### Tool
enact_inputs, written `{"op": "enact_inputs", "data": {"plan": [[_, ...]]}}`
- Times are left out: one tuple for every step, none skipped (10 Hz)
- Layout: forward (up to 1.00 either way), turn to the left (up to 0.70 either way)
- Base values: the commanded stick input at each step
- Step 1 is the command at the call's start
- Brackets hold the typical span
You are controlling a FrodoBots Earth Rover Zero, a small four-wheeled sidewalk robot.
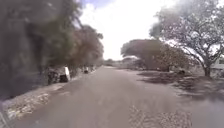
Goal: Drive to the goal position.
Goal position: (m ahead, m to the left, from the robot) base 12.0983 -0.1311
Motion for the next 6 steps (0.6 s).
{"op": "enact_inputs", "data": {"plan": [[0.70, 0.00], [0.70, 0.00], [0.70, 0.00], [0.70, 0.00], [0.70, 0.00], [0.70, 0.00]]}}
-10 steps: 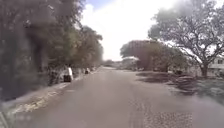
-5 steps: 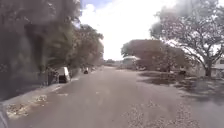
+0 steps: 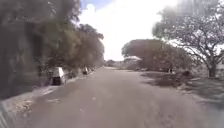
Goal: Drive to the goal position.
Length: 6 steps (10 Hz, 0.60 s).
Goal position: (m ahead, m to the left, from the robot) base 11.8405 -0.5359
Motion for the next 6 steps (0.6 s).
{"op": "enact_inputs", "data": {"plan": [[0.70, 0.00], [0.70, 0.00], [0.70, 0.00], [0.70, 0.00], [0.70, 0.35], [0.70, 0.35]]}}
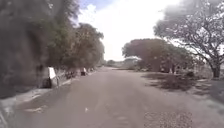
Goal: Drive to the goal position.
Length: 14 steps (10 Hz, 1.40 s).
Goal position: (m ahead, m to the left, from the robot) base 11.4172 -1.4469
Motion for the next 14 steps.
{"op": "enact_inputs", "data": {"plan": [[0.70, 0.35], [0.70, 0.00], [0.70, 0.00], [0.70, 0.00], [0.70, 0.00], [0.70, 0.00], [0.70, 0.00], [0.70, 0.00], [0.70, 0.00], [0.70, 0.00], [0.70, 0.00], [0.70, 0.00], [0.70, 0.00], [0.70, 0.00]]}}
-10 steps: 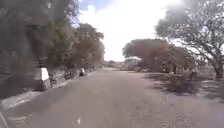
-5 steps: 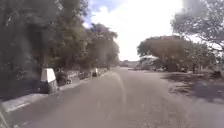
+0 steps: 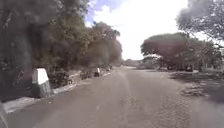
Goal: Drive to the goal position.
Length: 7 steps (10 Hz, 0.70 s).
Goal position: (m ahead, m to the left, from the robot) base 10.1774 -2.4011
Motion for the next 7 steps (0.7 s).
{"op": "enact_inputs", "data": {"plan": [[0.70, 0.00], [0.70, 0.00], [0.70, -0.35], [0.70, -0.35], [0.70, 0.00], [0.70, 0.00], [0.70, 0.00]]}}
